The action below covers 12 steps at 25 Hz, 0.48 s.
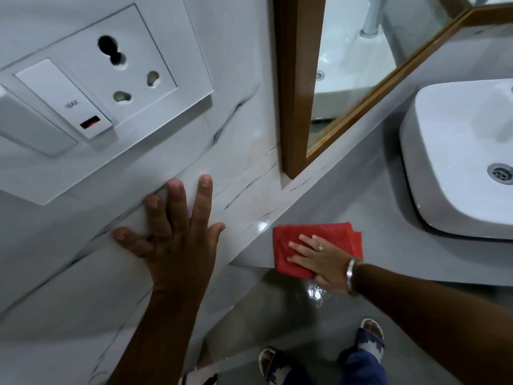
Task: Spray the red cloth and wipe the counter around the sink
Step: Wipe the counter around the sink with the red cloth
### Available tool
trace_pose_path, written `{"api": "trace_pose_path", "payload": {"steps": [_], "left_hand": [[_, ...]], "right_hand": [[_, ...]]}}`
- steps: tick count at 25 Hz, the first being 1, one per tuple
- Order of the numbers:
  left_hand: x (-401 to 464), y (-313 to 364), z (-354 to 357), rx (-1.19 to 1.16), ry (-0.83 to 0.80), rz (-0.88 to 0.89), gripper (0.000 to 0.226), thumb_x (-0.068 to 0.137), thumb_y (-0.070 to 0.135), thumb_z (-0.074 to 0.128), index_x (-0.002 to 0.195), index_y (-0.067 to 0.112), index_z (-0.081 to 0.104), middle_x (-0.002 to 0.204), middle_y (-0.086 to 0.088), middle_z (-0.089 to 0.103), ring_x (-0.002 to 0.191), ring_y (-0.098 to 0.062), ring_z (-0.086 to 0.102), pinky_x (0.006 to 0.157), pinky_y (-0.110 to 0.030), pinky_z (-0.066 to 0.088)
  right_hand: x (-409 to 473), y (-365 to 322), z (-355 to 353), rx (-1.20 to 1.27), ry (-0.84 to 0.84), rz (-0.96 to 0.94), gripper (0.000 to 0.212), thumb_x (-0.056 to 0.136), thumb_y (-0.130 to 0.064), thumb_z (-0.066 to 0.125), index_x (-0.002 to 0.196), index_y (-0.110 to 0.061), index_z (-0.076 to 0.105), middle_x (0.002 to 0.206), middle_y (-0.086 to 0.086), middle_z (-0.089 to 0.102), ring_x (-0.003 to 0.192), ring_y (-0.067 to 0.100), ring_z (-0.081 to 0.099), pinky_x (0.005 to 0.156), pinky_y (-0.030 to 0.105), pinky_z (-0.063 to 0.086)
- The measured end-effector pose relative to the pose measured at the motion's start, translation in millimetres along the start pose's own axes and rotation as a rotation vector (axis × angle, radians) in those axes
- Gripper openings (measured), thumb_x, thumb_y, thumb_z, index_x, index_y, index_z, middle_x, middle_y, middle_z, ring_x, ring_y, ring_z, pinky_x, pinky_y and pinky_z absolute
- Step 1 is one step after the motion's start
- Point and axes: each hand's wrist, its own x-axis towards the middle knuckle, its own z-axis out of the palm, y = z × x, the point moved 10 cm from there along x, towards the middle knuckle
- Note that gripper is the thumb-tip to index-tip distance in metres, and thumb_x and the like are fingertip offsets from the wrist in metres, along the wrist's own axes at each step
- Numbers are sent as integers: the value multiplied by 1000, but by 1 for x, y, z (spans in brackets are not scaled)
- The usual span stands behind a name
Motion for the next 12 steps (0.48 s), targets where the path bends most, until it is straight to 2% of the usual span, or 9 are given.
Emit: {"api": "trace_pose_path", "payload": {"steps": [1, 2, 5, 7, 9, 11, 12], "left_hand": [[-1, 0, 0, 7, -3, 4, 95, 87, 68, 56, 160, 27, 10, 159, -11, -37, 145, -30, -36, 108, -64, -26], [-2, 0, 0, 12, -1, 11, 95, 87, 67, 56, 160, 27, 10, 160, -11, -36, 145, -30, -35, 108, -64, -26], [-3, 0, 3, 24, 3, 25, 94, 88, 69, 54, 160, 27, 10, 160, -11, -35, 146, -30, -34, 108, -64, -26], [-2, -1, 3, 9, -4, 22, 94, 88, 70, 53, 160, 27, 11, 160, -10, -36, 145, -30, -36, 107, -64, -27], [-3, -1, 3, -9, -7, 19, 96, 87, 70, 56, 160, 26, 11, 160, -9, -37, 145, -29, -37, 107, -68, -24], [-4, 0, 0, -39, -24, 2, 101, 84, 66, 63, 160, 26, 10, 160, -8, -37, 145, -28, -37, 104, -76, -11], [-4, 2, 0, -61, -31, -14, 103, 83, 62, 66, 160, 25, 8, 160, -7, -37, 145, -28, -37, 103, -76, -11]], "right_hand": [[-23, 10, 1, 7, -44, -94, 77, 74, -35, 49, 147, -35, 24, 161, 0, 13, 147, 26, 5, 118, 52, 12], [-41, 35, 7, 29, -87, -93, 78, 74, -30, 52, 146, -38, 25, 161, -4, 11, 147, 22, 0, 119, 53, 11], [-53, 141, -9, 172, -3, 215, 76, 76, -18, 54, 145, -37, 29, 161, -2, 15, 149, 27, 6, 120, 52, 8], [-32, 180, -26, 260, 64, 421, 70, 83, -15, 53, 145, -36, 27, 162, -1, 13, 149, 28, 4, 120, 46, 2], [-15, 178, -30, 354, 111, 520, 71, 83, -10, 53, 145, -34, 28, 163, -1, 11, 149, 28, 0, 120, 47, 0], [-22, 142, -17, 381, 104, 433, 73, 77, -6, 52, 143, -30, 32, 163, -2, 9, 147, 27, -6, 120, 52, 2], [-32, 116, -8, 377, 91, 340, 75, 74, -6, 52, 143, -30, 33, 162, -5, 7, 145, 25, -10, 120, 53, 2]]}}
